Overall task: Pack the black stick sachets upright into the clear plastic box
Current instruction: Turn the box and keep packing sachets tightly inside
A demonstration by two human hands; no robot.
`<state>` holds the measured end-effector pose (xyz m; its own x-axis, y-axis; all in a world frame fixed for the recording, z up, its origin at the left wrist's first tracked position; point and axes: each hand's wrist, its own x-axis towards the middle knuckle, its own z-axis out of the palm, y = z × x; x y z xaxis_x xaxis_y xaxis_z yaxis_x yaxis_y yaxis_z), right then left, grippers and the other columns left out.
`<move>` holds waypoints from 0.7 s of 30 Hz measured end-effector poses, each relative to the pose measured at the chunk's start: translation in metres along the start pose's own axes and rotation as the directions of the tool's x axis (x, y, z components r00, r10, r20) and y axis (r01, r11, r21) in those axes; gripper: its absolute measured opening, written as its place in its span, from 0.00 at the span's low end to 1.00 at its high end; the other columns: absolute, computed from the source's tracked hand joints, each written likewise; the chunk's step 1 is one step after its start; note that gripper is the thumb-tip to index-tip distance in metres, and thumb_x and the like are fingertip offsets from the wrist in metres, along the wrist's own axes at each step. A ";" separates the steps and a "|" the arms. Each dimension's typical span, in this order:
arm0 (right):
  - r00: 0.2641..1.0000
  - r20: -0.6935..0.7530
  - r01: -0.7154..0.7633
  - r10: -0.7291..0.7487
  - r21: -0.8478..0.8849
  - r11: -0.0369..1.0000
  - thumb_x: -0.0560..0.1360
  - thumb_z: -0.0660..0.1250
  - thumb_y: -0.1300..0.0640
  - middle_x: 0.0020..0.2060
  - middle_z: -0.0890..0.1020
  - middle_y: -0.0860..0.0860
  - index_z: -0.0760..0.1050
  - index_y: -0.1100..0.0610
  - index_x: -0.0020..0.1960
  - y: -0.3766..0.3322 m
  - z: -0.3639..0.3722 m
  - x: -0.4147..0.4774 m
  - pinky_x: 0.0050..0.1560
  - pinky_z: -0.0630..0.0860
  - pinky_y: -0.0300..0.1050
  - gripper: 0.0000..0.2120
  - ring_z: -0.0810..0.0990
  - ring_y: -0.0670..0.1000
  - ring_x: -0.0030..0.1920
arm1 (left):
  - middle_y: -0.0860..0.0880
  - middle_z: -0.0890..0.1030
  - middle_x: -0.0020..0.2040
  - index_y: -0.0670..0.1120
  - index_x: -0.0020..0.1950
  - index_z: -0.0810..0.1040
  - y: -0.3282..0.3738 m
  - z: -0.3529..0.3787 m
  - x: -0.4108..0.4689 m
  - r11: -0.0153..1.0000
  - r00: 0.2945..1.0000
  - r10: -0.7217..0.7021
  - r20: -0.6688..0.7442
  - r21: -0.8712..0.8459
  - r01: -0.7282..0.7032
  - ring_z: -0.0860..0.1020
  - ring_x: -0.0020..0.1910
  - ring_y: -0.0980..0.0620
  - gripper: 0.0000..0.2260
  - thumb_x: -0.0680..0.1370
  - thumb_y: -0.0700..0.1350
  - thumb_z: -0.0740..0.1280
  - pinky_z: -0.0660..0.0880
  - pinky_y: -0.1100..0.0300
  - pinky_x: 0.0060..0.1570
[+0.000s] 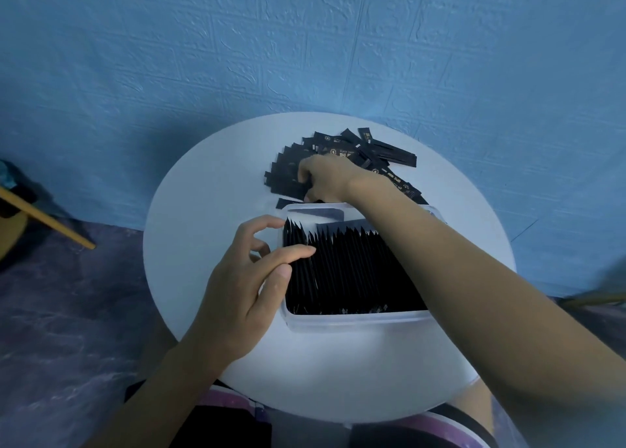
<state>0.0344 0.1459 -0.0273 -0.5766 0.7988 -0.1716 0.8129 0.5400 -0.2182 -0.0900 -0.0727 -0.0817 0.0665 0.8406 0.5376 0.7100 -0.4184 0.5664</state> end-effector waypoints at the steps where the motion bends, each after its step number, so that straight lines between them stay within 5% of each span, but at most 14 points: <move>1: 1.000 0.013 -0.011 0.011 0.021 1.000 0.73 0.75 0.57 0.53 0.81 0.52 0.77 0.53 0.56 0.002 -0.002 0.000 0.52 0.73 0.44 0.13 0.78 0.56 0.56 | 0.51 0.69 0.69 0.52 0.63 0.82 0.000 0.000 0.000 1.000 1.000 -0.001 0.001 -0.002 0.001 0.73 0.49 0.56 0.19 0.84 0.50 0.53 0.68 0.72 0.47; 6: 0.993 -0.095 -0.055 0.074 0.183 0.982 0.75 0.73 0.51 0.45 0.81 0.49 0.75 0.50 0.46 -0.003 -0.045 -0.033 0.46 0.70 0.43 0.07 0.80 0.54 0.50 | 0.52 0.68 0.69 0.53 0.63 0.82 -0.001 0.000 -0.001 1.000 1.000 -0.004 0.010 -0.006 0.005 0.73 0.48 0.57 0.18 0.84 0.50 0.53 0.67 0.72 0.48; 11: 0.996 -0.045 -0.052 0.078 0.414 0.909 0.76 0.73 0.51 0.31 0.78 0.55 0.72 0.57 0.46 -0.029 -0.069 -0.124 0.29 0.70 0.41 0.12 0.74 0.50 0.26 | 0.50 0.69 0.70 0.51 0.63 0.83 0.000 0.000 -0.001 1.000 1.000 -0.010 0.001 -0.003 0.010 0.73 0.48 0.58 0.20 0.84 0.51 0.52 0.67 0.73 0.48; 17: 0.969 0.092 -0.242 0.230 0.557 0.794 0.75 0.73 0.47 0.35 0.80 0.50 0.70 0.48 0.52 -0.042 -0.008 -0.179 0.34 0.77 0.47 0.13 0.79 0.49 0.26 | 0.51 0.69 0.70 0.53 0.64 0.82 0.000 0.000 -0.002 1.000 1.000 -0.011 0.000 -0.004 0.011 0.73 0.49 0.58 0.19 0.85 0.51 0.52 0.66 0.73 0.49; 21: 0.974 0.029 -0.202 0.226 0.572 0.795 0.75 0.71 0.40 0.34 0.79 0.47 0.71 0.46 0.52 -0.045 0.012 -0.182 0.42 0.80 0.51 0.15 0.82 0.50 0.36 | 0.50 0.70 0.70 0.54 0.65 0.81 0.001 0.000 -0.002 1.000 1.000 -0.016 -0.009 0.002 0.016 0.74 0.48 0.57 0.19 0.84 0.51 0.53 0.67 0.73 0.48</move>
<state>0.1019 -0.0271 0.0023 -0.3796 0.8924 -0.2440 0.7157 0.1161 -0.6887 -0.0896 -0.0744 -0.0822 0.0487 0.8441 0.5339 0.7127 -0.4039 0.5735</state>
